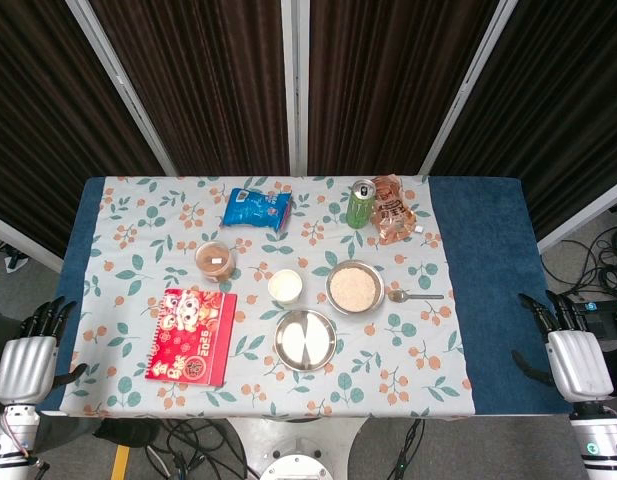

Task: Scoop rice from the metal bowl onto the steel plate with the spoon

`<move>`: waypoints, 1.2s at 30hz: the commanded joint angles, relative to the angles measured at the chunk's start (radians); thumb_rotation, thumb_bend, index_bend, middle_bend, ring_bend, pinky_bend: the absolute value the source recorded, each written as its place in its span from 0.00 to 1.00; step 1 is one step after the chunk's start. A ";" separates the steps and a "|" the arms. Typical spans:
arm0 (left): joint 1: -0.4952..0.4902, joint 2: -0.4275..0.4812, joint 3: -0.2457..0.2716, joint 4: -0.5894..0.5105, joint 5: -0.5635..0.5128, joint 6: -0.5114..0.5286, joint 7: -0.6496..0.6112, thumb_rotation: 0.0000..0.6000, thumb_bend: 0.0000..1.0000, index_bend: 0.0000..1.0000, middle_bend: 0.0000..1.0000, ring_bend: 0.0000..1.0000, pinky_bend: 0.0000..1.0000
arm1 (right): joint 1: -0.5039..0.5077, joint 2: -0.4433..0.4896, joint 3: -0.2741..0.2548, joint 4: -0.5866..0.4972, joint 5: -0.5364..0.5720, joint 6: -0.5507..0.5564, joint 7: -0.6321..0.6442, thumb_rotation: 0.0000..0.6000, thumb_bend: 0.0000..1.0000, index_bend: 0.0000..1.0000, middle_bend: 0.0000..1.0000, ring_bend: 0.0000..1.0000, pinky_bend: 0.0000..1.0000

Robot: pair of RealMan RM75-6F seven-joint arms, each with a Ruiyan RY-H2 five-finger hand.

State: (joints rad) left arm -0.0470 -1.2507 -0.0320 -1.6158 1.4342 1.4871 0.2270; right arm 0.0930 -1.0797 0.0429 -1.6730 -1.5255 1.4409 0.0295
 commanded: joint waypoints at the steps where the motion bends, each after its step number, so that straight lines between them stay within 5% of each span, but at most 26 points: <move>1: 0.000 -0.001 0.001 0.001 -0.001 -0.001 0.001 1.00 0.07 0.18 0.19 0.12 0.22 | 0.000 0.000 0.000 0.000 0.000 0.001 -0.001 1.00 0.17 0.10 0.22 0.00 0.04; 12: 0.000 -0.005 0.000 0.008 0.008 0.008 -0.005 1.00 0.07 0.18 0.19 0.12 0.22 | 0.059 0.012 0.025 -0.027 0.031 -0.086 -0.047 1.00 0.17 0.12 0.30 0.07 0.11; 16: 0.001 -0.009 -0.001 0.014 0.008 0.008 -0.011 1.00 0.07 0.18 0.19 0.12 0.22 | 0.160 -0.019 0.082 -0.025 0.122 -0.222 -0.130 1.00 0.18 0.26 0.35 0.11 0.16; 18: 0.001 -0.011 0.001 0.018 0.006 0.006 -0.012 1.00 0.07 0.18 0.19 0.12 0.22 | 0.211 -0.053 0.106 0.006 0.171 -0.290 -0.162 1.00 0.18 0.35 0.37 0.13 0.19; 25: 0.009 -0.017 0.004 0.031 -0.016 -0.004 -0.021 1.00 0.07 0.18 0.19 0.12 0.22 | 0.381 -0.247 0.148 0.208 0.340 -0.479 -0.344 1.00 0.18 0.40 0.40 0.13 0.20; 36: 0.009 -0.026 0.005 0.052 -0.031 -0.021 -0.034 1.00 0.07 0.18 0.19 0.12 0.22 | 0.476 -0.464 0.121 0.449 0.386 -0.528 -0.457 1.00 0.22 0.44 0.46 0.13 0.20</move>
State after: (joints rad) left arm -0.0381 -1.2774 -0.0270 -1.5638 1.4032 1.4663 0.1933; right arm 0.5544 -1.5194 0.1697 -1.2492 -1.1475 0.9216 -0.4153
